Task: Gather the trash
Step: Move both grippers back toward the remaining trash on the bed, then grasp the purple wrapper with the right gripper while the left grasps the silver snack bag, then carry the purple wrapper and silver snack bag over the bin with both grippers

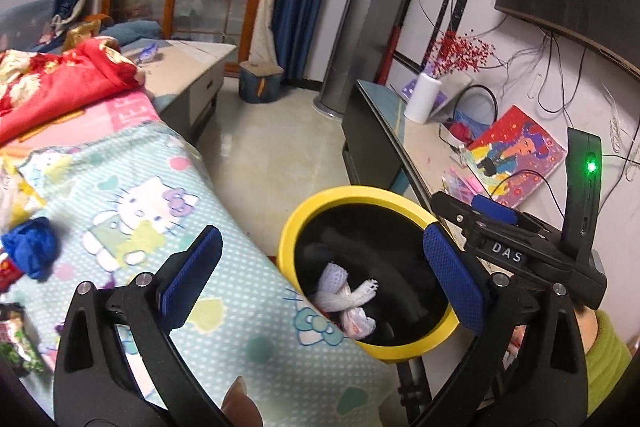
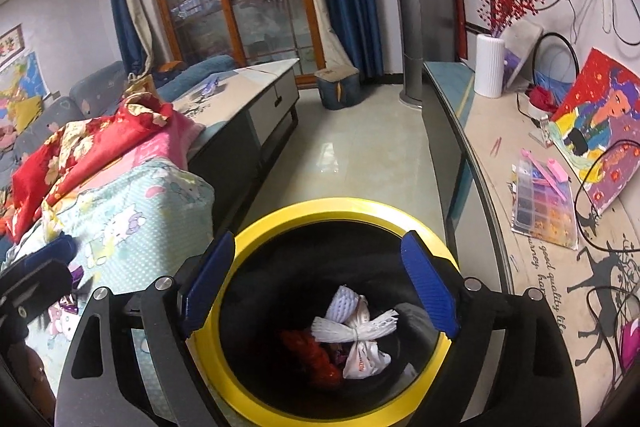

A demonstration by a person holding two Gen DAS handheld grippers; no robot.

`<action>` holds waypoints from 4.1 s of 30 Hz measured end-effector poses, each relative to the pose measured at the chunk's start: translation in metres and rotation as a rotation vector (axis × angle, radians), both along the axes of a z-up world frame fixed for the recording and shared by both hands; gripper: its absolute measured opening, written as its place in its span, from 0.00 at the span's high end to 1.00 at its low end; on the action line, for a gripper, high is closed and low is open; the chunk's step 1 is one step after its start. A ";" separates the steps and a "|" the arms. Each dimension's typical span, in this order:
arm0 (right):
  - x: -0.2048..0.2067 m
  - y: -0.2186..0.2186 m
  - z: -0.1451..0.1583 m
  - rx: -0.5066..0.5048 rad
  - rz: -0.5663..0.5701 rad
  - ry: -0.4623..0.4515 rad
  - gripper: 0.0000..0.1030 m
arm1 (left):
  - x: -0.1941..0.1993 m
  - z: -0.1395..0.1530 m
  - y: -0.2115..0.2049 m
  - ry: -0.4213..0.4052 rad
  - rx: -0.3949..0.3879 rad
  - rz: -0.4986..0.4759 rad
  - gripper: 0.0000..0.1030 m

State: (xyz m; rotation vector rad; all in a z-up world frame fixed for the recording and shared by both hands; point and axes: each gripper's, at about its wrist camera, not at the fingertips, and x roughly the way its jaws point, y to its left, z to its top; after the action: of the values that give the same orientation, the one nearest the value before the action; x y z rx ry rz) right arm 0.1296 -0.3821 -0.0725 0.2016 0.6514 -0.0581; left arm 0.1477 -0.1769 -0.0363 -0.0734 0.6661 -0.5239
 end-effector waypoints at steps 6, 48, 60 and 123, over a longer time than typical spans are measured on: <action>-0.002 0.017 0.009 -0.016 0.036 -0.019 0.19 | -0.005 0.009 0.016 -0.030 -0.008 0.034 0.10; -0.012 0.181 0.034 -0.032 0.457 -0.034 0.14 | -0.007 0.023 0.176 -0.083 -0.043 0.425 0.10; -0.002 0.242 0.015 -0.039 0.591 0.043 0.14 | 0.006 0.015 0.233 -0.033 -0.047 0.554 0.10; 0.024 0.231 0.005 0.114 0.516 0.072 0.64 | 0.041 0.052 0.230 0.054 -0.135 0.357 0.64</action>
State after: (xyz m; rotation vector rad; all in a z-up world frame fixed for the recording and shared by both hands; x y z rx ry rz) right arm 0.1539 -0.1510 -0.0679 0.1367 0.7626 0.4701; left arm 0.1889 0.0533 0.0158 -0.3278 0.6517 -0.2224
